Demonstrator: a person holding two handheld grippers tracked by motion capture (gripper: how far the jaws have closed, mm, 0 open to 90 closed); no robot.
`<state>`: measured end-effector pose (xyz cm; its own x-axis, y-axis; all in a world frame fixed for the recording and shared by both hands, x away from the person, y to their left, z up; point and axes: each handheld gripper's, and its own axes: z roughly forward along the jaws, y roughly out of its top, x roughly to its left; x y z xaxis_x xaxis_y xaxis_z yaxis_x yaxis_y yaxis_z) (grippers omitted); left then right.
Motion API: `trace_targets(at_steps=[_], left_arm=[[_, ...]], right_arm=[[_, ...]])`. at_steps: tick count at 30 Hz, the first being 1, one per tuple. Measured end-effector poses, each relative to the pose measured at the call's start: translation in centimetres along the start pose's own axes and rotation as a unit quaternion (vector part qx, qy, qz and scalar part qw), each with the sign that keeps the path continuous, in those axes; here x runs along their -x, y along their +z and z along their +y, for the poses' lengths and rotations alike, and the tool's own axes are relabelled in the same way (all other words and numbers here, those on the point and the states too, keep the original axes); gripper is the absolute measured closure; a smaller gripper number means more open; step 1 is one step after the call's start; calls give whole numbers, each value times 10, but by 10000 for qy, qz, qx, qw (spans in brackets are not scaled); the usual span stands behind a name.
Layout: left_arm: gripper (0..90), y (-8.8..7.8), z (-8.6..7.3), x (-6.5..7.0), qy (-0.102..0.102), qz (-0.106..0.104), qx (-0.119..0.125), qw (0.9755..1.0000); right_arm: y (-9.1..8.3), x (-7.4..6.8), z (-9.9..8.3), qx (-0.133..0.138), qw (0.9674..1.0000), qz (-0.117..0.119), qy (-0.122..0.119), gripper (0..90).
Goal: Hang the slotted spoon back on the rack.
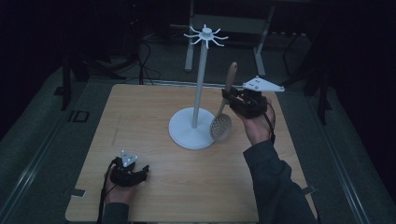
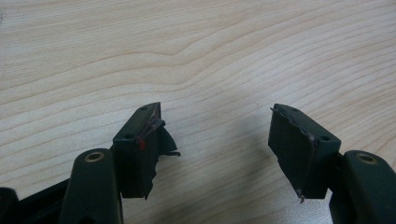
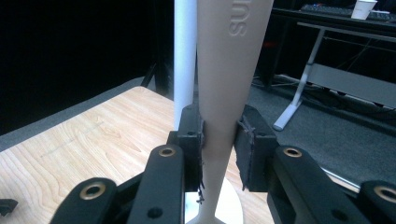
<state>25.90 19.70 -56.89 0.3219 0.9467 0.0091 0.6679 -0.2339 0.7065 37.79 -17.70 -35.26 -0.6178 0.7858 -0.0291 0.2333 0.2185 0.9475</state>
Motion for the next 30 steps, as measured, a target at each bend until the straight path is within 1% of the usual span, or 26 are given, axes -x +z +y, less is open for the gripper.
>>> trace_targets(at_steps=[11,20,30], left_arm=[[357,0,0,0,6,0,-13,10000],[357,0,0,-1,-14,7,-10,10000],[357,0,0,-1,-16,5,-2,10000]], right_arm=[[2,1,13,91,10000,-19,-6,733],[3,4,24,160,9999,-35,42,732],[5,3,30,202,9998,-24,60,733]])
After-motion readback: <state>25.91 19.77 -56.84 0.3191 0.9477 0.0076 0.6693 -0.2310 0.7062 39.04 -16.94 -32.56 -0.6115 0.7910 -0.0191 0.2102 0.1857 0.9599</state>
